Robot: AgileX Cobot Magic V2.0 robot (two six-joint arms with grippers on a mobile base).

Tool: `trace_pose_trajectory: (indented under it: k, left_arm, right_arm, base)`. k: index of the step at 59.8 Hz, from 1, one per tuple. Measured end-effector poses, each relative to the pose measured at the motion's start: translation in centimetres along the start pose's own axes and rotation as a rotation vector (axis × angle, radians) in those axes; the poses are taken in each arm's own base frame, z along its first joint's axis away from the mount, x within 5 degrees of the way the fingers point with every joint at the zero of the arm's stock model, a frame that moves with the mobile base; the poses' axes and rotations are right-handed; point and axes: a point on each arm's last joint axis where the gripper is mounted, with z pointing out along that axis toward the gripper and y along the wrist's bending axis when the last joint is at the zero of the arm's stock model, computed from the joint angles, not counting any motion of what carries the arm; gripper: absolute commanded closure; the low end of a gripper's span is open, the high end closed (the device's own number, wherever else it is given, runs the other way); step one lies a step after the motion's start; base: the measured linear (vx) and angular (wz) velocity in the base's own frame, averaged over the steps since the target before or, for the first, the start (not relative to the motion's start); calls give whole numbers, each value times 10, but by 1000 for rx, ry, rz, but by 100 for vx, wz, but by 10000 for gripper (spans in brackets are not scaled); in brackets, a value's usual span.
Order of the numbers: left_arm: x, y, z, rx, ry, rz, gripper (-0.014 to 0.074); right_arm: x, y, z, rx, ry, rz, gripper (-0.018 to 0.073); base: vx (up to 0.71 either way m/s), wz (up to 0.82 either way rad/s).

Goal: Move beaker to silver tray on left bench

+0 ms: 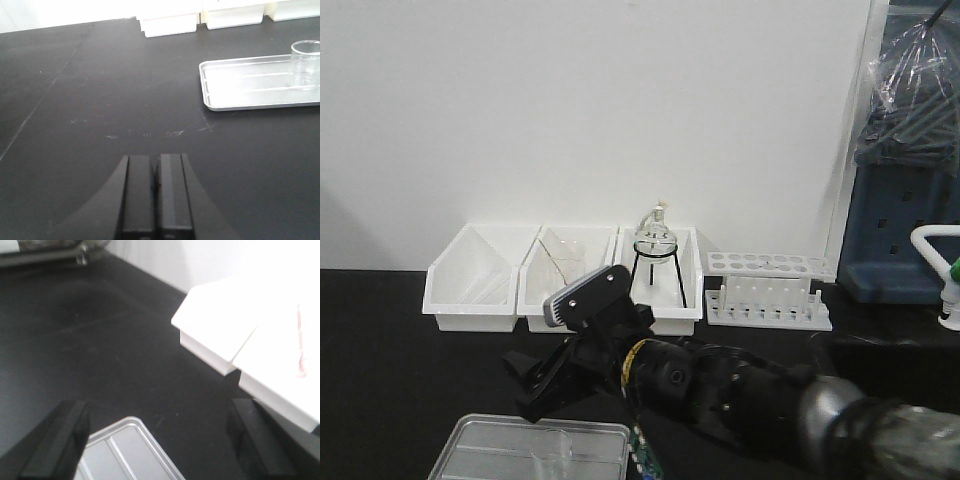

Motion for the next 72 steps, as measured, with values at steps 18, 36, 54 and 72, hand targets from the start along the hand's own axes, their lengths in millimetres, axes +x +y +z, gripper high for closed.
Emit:
trace_pose_trajectory:
  k: [18, 36, 54, 72]
  left_arm:
    - [0, 0, 0, 0, 0, 0, 595]
    - [0, 0, 0, 0, 0, 0, 595]
    - [0, 0, 0, 0, 0, 0, 595]
    - [0, 0, 0, 0, 0, 0, 595]
  right_arm:
    - [-25, 19, -149, 86, -24, -33, 155]
    - [-11, 39, -255, 117, -163, -54, 190]
    - [-2, 55, -335, 144, -398, -88, 217]
    - [10, 44, -388, 461, -474, -49, 370]
  base:
    - [0, 0]
    - [0, 0]
    - [0, 0]
    - [0, 0]
